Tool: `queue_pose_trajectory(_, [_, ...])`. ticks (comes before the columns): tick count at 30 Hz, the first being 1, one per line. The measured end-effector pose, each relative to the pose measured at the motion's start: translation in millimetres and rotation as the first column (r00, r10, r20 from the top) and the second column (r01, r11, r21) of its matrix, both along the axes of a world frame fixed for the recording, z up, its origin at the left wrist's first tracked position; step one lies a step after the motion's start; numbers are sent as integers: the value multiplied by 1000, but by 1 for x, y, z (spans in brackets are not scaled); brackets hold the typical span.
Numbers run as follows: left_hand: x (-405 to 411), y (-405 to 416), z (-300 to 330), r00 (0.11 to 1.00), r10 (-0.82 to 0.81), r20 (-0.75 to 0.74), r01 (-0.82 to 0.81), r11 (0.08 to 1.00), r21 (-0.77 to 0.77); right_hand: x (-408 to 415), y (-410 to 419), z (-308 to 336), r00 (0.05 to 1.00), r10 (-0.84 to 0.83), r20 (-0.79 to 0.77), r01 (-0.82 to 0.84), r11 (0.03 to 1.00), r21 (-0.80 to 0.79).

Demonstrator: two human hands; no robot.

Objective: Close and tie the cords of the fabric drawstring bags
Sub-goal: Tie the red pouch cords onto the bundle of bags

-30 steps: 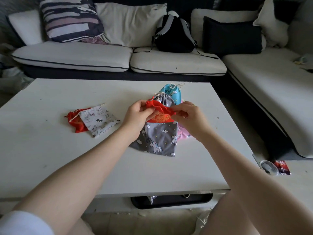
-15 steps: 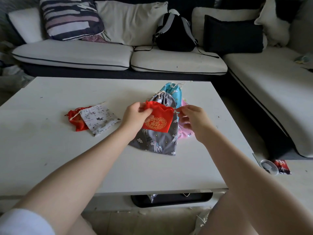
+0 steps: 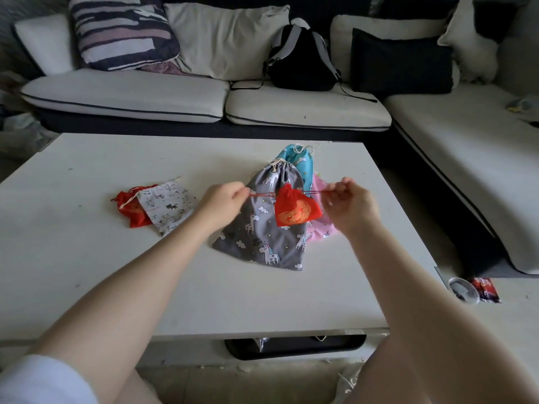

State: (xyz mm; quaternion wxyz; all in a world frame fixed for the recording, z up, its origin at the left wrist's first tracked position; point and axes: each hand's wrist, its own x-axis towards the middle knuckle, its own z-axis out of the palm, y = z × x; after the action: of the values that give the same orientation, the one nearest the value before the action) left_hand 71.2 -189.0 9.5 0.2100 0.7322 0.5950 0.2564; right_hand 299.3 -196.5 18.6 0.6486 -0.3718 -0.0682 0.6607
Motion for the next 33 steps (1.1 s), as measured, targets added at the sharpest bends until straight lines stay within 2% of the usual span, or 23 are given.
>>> queue_pose_trajectory(3, [-4,1,-4,995,59,85,-56,998,-34,8,3,-6,994,-105,-18,104,994,-36])
queue_pose_trajectory(5, [1,1,-8,961,88,261,-58,991,-121,2,5,-7,994,-114,7,114,993,-24])
queue_pose_trajectory(6, [4,2,-10,930,108,352,-54,986,-160,-3,7,-7,994,-72,87,74,997,-25])
queue_pose_trajectory(8, [5,3,-9,891,147,429,-70,980,-189,-9,6,-5,955,67,288,-60,998,-33])
queue_pose_trajectory(10, [5,3,-6,863,183,470,-104,976,-190,-11,4,-6,860,208,465,-207,977,-54])
queue_pose_trajectory(13, [15,2,2,822,203,532,-101,972,-214,-18,-3,-4,667,365,650,-381,916,-123])
queue_pose_trajectory(17, [34,3,15,789,162,593,-55,980,-194,-36,-14,4,337,483,808,-545,800,-251])
queue_pose_trajectory(19, [42,3,21,798,127,589,-34,985,-167,-41,-18,10,275,490,827,-573,774,-268])
queue_pose_trajectory(22, [48,1,25,781,116,613,-40,990,-137,-43,-22,19,311,487,816,-627,751,-209])
queue_pose_trajectory(25, [51,-5,26,725,190,662,-38,971,-238,-38,-16,15,448,429,784,-549,825,-138])
queue_pose_trajectory(27, [53,-12,21,794,247,555,-55,939,-339,-34,-13,12,579,405,708,-505,859,-78])
queue_pose_trajectory(29, [57,-21,15,844,201,497,-1,928,-373,-34,-12,11,678,394,620,-479,877,-35])
queue_pose_trajectory(33, [63,-31,15,716,155,681,205,885,-417,-33,-12,11,708,406,578,-495,869,-4])
